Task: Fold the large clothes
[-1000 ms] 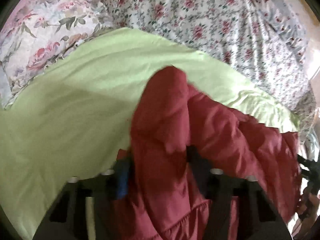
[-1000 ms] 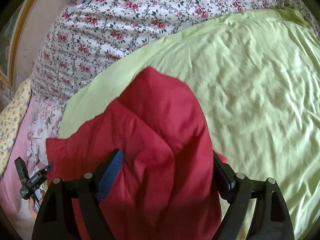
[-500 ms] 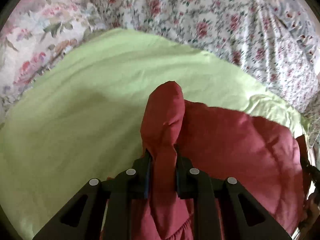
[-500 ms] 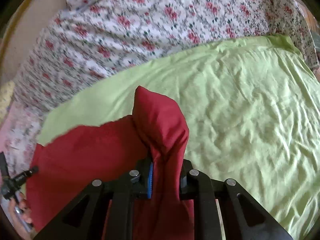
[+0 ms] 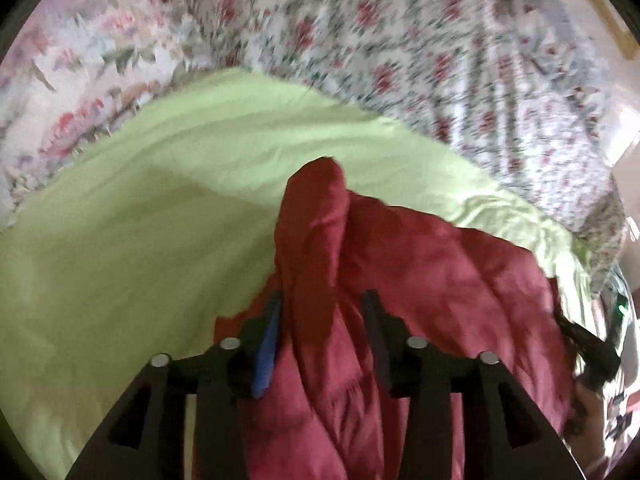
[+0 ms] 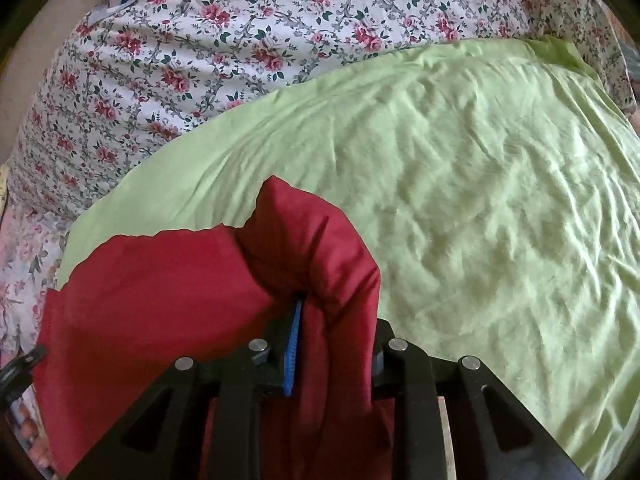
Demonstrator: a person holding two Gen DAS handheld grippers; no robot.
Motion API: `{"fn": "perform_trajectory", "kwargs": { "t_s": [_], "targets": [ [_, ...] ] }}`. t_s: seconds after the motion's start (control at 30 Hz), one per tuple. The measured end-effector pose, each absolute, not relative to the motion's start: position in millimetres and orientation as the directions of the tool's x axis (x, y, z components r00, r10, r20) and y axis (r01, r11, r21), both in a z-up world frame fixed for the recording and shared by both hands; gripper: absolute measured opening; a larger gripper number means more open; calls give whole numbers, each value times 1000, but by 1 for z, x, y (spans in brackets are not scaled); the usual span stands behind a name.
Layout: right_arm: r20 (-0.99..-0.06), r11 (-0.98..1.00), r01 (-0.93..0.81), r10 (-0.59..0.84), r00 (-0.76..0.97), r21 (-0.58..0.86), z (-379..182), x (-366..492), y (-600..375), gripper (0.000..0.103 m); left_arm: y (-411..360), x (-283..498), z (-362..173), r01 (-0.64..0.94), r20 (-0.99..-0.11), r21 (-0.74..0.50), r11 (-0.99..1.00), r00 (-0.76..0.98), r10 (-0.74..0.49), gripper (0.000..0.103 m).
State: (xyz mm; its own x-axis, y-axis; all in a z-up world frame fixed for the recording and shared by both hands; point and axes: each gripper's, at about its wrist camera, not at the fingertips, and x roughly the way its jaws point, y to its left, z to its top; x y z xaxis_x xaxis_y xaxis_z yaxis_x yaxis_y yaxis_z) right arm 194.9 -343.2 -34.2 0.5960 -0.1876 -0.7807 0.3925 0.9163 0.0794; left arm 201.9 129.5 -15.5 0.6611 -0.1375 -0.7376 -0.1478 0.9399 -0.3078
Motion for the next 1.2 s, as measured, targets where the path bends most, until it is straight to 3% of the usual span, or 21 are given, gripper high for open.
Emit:
{"fn": "perform_trajectory", "kwargs": {
  "t_s": [0.2, 0.33, 0.47, 0.63, 0.7, 0.9, 1.2],
  "targets": [
    [-781, 916, 396, -198, 592, 68, -34, 196, -342, 25, 107, 153, 7, -41, -694, -312, 949, 692, -198, 45],
    [-780, 915, 397, -199, 593, 68, -33, 195, -342, 26, 79, 139, -3, 32, -720, -305, 952, 647, -252, 46],
    [-781, 915, 393, -182, 597, 88, -30, 191, -343, 27, 61, 145, -23, 27, -779, -254, 967, 587, -221, 47],
    [-764, 916, 382, -157, 626, 125, -13, 171, -338, 37, 53, 160, -38, 22, -797, -208, 978, 576, -182, 49],
    [-742, 921, 368, -157, 652, 129, 0, 154, -329, 46, 53, 166, -41, 17, -797, -214, 977, 575, -185, 50],
    [-695, 958, 280, -162, 701, 59, 22, 108, -281, 62, 44, 170, -52, 15, -796, -192, 981, 582, -165, 50],
    [-705, 992, 108, -121, 699, -62, 21, 80, -218, 64, 59, 141, -25, 13, -762, -227, 974, 620, -186, 49]
  ]
}}
